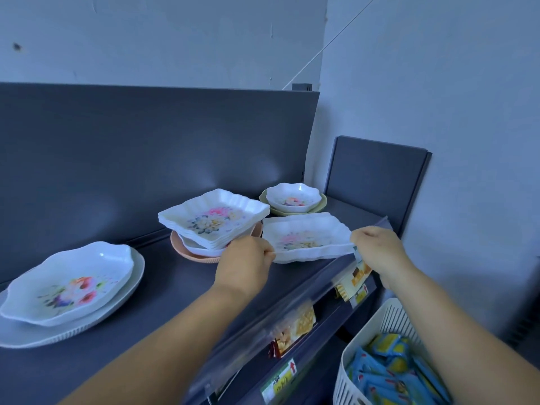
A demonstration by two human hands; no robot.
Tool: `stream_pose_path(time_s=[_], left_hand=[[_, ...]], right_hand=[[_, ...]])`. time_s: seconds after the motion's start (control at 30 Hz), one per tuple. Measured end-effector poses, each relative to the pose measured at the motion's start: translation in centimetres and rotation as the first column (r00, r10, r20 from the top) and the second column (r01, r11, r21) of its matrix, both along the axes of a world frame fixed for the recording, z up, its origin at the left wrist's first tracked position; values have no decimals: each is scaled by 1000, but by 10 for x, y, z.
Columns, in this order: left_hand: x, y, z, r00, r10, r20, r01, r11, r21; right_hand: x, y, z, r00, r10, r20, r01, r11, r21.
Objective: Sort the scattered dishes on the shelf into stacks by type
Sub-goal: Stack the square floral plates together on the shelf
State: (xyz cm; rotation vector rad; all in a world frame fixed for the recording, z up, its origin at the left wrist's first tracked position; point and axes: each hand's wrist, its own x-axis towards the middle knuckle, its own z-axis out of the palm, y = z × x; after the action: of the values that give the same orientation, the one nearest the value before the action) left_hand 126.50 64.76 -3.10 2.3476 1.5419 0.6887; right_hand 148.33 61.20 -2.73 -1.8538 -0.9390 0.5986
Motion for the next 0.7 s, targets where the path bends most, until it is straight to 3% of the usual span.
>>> stream_pose_path(time_s=[0.27,0.47,0.57,0.7], left_hand=[[13,11,-8,965,138,222,-98,979,-181],[20,16,-13,948,231,218,-174,952,-251],[23,15,-13,943,250,221,-182,940,-288],[28,11,-15,898,254,359,-116,924,-364]], right_hand=[[14,23,-10,996,77,-40,-80,991,-106],[20,37,-17,986,99,-135,-115,987,-110],[22,39,-18,991,92,-101,-101,990,-97],[33,33,-19,997,42,-67,-47,996,-75]])
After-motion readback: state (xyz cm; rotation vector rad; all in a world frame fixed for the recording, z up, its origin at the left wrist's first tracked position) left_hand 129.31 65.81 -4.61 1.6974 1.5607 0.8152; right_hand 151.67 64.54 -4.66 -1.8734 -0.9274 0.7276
